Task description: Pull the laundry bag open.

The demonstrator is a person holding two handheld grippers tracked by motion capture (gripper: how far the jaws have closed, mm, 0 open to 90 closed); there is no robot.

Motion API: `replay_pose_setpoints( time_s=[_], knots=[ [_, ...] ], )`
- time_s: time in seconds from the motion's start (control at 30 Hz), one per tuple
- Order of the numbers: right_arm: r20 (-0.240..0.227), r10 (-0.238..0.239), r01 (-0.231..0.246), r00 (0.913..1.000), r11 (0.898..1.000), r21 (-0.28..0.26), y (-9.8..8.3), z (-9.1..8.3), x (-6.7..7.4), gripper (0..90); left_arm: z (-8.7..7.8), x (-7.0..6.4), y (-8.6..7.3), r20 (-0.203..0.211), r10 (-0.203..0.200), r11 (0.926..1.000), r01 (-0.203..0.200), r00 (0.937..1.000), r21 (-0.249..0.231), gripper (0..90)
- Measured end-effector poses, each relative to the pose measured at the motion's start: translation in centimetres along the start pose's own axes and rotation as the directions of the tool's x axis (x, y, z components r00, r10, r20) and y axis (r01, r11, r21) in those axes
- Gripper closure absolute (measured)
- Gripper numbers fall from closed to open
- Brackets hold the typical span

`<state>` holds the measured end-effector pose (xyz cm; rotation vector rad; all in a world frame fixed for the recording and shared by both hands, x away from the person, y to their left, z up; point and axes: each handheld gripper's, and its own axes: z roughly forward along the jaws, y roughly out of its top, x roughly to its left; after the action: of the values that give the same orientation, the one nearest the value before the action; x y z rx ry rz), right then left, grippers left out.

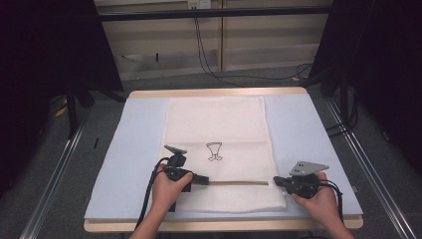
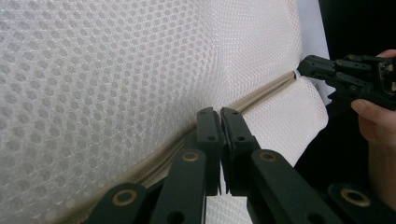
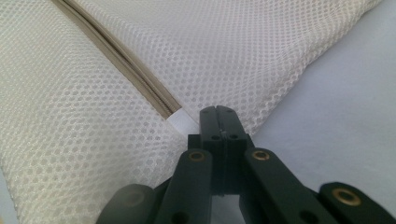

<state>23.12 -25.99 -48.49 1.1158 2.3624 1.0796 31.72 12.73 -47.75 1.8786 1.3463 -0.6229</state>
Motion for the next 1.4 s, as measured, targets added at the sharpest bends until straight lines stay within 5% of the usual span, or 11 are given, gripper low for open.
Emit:
replay_pose_setpoints(
  time_s=[0.33,0.4,0.5,1.4],
  knots=[
    [-0.003,0.0,0.0,1.0,1.0,-0.002,0.0,0.0,0.0,90.0,-0.2,0.1,0.0,0.028,0.0,1.0,0.0,0.9996,-0.002,87.2],
    [-0.001,0.003,-0.003,1.0,1.0,-0.003,0.0,0.0,-0.1,90.0,-0.4,0.2,0.0,0.003,0.021,0.9998,-0.021,0.9998,-0.002,87.2],
    [-0.003,0.003,-0.003,1.0,1.0,-0.004,0.0,0.0,-0.1,90.0,-0.7,0.3,0.0,0.019,-0.012,0.9999,0.013,0.9997,-0.01,87.2],
    [-0.008,0.004,-0.004,1.0,1.0,-0.002,0.0,0.0,-0.1,90.0,-2.7,1.8,-0.2,0.022,-0.029,0.9992,0.03,0.9993,-0.027,87.2]
  ],
)
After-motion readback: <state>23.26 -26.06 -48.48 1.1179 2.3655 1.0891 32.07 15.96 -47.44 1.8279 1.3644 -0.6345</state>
